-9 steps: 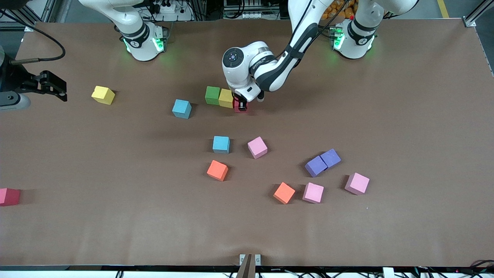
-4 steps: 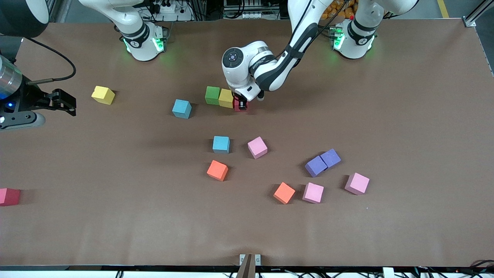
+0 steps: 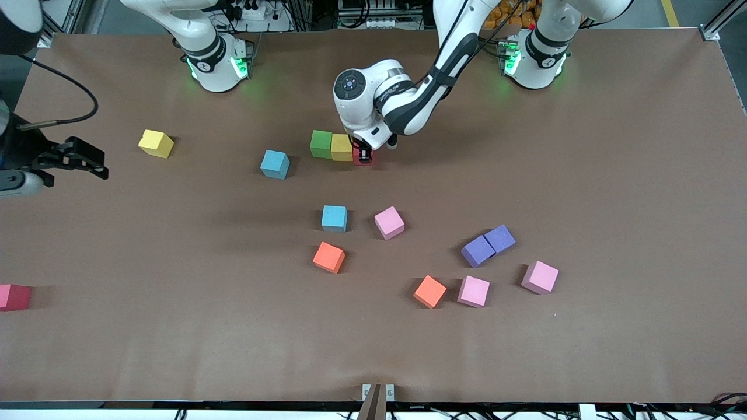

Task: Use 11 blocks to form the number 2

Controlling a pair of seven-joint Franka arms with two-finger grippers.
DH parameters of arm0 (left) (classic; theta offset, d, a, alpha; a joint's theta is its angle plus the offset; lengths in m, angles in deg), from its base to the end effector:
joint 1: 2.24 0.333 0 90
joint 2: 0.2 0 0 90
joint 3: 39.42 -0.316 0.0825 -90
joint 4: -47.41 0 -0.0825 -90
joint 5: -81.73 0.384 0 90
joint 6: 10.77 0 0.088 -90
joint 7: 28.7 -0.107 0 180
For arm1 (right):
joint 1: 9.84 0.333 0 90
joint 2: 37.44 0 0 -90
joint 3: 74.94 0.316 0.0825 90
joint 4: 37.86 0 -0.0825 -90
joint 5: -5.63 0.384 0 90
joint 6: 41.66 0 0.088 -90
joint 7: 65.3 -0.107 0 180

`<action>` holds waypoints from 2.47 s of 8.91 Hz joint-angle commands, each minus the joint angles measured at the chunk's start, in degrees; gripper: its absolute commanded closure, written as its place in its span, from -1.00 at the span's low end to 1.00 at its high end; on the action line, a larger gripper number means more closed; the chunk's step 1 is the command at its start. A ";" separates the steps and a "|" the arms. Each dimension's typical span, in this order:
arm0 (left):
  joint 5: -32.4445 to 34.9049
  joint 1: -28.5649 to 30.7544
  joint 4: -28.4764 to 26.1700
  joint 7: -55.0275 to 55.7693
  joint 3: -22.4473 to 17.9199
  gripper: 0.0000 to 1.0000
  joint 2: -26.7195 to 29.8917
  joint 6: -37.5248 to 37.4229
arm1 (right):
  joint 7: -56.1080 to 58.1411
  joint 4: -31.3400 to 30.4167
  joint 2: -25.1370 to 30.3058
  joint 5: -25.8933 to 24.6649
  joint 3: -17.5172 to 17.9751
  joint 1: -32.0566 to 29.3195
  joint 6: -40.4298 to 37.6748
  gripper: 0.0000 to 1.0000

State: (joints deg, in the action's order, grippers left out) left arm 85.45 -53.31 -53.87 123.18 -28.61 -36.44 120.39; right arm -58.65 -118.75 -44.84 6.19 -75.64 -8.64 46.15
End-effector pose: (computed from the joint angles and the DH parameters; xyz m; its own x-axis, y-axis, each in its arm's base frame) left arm 0.3155 -0.5688 0.2017 0.0179 0.9983 0.0549 0.9944 -0.0120 -0.1050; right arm 0.5909 0.0067 0.6219 0.9921 0.1249 -0.0074 0.1249 -0.9921 -0.0091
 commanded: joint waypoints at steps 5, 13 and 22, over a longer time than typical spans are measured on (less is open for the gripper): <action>-1.44 -0.96 1.44 0.51 0.00 -0.48 -1.38 -3.71 | -0.41 -0.14 1.16 1.47 0.52 -2.78 -0.28 -1.00; -2.93 -0.17 5.56 -0.19 0.44 -0.48 1.43 -13.03 | 0.03 0.04 1.07 1.64 0.52 -3.57 -0.36 -1.00; 0.49 21.59 13.98 -31.78 -0.61 -0.48 7.41 -26.54 | 0.03 0.12 1.07 1.56 0.61 -3.57 -0.36 -1.00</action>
State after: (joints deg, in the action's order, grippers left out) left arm 84.86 -35.72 -42.94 96.25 -29.94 -29.90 98.09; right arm -59.01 -118.56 -44.38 6.69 -75.70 -11.17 46.14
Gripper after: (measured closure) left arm 0.260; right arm 0.000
